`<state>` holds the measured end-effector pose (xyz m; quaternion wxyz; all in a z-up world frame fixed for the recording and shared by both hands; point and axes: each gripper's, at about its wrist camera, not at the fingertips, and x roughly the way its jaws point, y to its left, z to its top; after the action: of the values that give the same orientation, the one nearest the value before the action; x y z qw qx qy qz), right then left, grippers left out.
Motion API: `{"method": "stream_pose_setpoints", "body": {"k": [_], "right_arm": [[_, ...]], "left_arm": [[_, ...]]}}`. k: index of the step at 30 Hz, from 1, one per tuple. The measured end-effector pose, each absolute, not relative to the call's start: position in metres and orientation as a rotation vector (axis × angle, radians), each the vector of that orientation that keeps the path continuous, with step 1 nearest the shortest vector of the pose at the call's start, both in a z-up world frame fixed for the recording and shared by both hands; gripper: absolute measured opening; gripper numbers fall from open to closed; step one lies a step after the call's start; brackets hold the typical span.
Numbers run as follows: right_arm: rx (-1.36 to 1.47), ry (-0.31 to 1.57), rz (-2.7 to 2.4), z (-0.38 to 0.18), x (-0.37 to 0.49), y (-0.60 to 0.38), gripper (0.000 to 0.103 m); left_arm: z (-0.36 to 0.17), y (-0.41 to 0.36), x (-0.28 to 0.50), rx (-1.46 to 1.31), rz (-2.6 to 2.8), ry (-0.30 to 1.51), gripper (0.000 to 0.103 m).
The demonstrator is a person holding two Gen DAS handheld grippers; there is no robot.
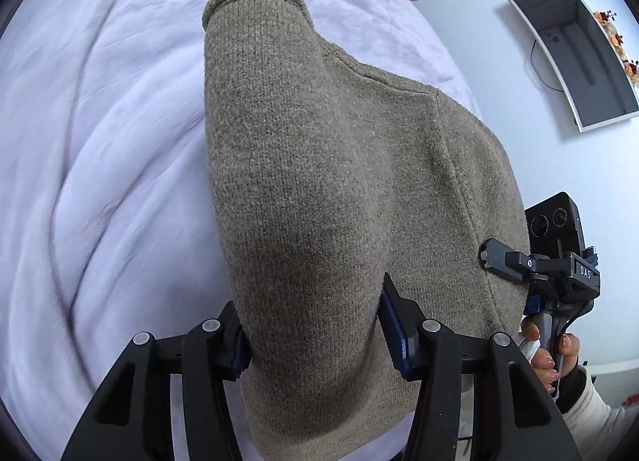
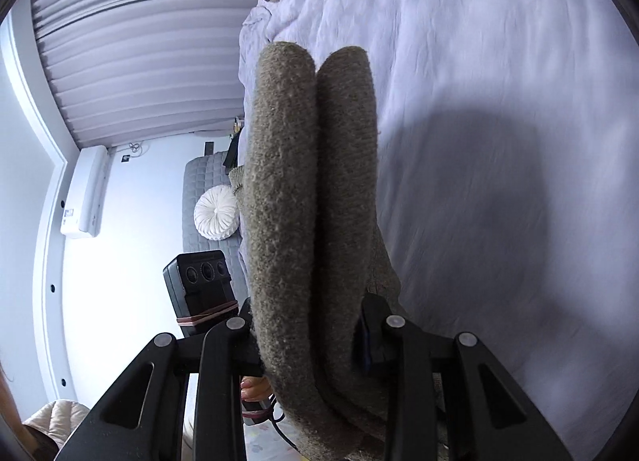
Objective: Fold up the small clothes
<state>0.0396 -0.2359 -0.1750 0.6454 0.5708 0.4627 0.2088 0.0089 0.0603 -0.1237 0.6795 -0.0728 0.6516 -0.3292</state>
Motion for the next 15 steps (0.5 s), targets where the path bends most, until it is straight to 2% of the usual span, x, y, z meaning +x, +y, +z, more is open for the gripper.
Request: {"method": "stream_pose_setpoints", "body": {"k": [5,9,11,13,15], "right_arm": [[1.336,1.120,0.471,-0.194,0.024,-0.177,0.034],[1.225,1.263,0.375,-0.211,0.034,-0.147,0.035],[1.119,1.315,0.299,-0.206,0.040,-0.143,0.037],[1.056,1.337,0.258,-0.195,0.045,-0.143,0.044],[0.996,1.350,0.217,-0.184,0.049,-0.145,0.044]], "left_arm": [[-0.140,0.118,-0.016,-0.153,-0.665,1.530,0.055],[-0.163,0.147,-0.028,-0.135,-0.553,1.569,0.055],[-0.159,0.161,-0.030,-0.121,-0.517,1.535,0.055],[-0.148,0.170,-0.030,-0.135,-0.498,1.497,0.055],[-0.140,0.178,-0.028,-0.110,-0.465,1.458,0.055]]}}
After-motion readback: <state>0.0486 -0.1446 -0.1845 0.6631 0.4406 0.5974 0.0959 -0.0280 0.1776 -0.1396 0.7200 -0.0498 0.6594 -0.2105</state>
